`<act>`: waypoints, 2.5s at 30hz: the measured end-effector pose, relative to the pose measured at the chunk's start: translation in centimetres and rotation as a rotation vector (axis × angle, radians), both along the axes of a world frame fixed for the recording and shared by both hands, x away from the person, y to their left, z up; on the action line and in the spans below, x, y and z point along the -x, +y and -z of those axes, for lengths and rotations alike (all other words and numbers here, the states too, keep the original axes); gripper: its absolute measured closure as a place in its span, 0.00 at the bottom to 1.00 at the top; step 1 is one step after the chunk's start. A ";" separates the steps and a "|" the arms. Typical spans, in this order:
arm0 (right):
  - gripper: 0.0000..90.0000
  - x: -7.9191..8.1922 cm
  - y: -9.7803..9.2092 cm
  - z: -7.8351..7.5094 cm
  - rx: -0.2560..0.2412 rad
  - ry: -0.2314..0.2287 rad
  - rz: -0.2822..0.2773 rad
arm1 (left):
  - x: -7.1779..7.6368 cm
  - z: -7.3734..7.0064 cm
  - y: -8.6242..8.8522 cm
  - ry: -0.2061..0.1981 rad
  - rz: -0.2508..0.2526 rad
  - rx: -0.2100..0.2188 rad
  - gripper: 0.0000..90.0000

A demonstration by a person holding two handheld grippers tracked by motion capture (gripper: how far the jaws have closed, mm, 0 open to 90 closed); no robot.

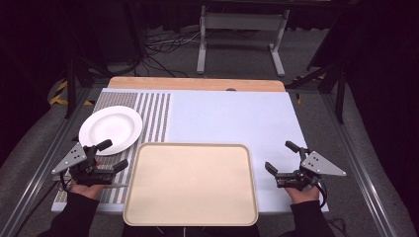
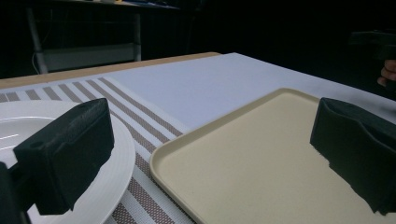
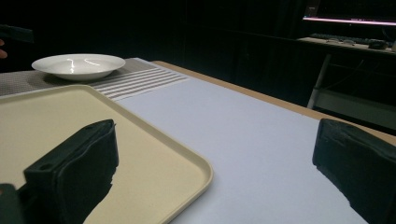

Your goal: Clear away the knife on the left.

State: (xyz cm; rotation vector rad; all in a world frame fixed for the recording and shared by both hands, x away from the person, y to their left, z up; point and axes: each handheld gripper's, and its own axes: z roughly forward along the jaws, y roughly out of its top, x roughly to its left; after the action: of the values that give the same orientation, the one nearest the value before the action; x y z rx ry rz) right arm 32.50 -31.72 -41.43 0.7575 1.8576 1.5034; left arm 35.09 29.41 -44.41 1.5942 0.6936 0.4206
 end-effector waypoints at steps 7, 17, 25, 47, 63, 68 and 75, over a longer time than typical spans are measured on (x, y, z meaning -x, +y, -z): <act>0.01 -0.1 0.0 0.1 0.009 0.004 -0.008 | 0.0 -0.1 0.0 0.002 0.003 0.005 0.00; 0.01 -0.1 0.2 0.0 0.014 0.002 -0.015 | 0.0 -0.1 0.1 0.002 0.012 0.008 0.00; 0.01 -0.1 0.1 0.1 0.014 0.006 -0.015 | 0.0 -0.5 -0.3 0.002 0.033 -0.013 0.00; 0.01 -0.3 0.2 0.4 0.001 0.039 -0.021 | 0.2 -3.3 0.2 0.022 0.109 -0.152 0.03; 0.01 -0.5 0.2 0.5 0.000 0.049 -0.047 | -0.5 -5.3 2.8 0.147 0.103 -0.457 0.03; 0.01 -0.5 0.0 0.5 -0.003 0.052 -0.045 | -0.6 -5.4 2.9 0.198 0.115 -0.558 0.03; 0.01 -0.5 0.0 0.5 -0.004 0.055 -0.048 | -1.1 -5.3 3.1 0.239 0.123 -0.629 0.03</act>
State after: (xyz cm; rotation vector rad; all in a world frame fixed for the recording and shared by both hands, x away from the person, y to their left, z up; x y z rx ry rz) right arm 33.05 -31.69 -41.91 0.7682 1.9271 1.5305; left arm 36.17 32.50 -39.13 2.2983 0.6729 0.3801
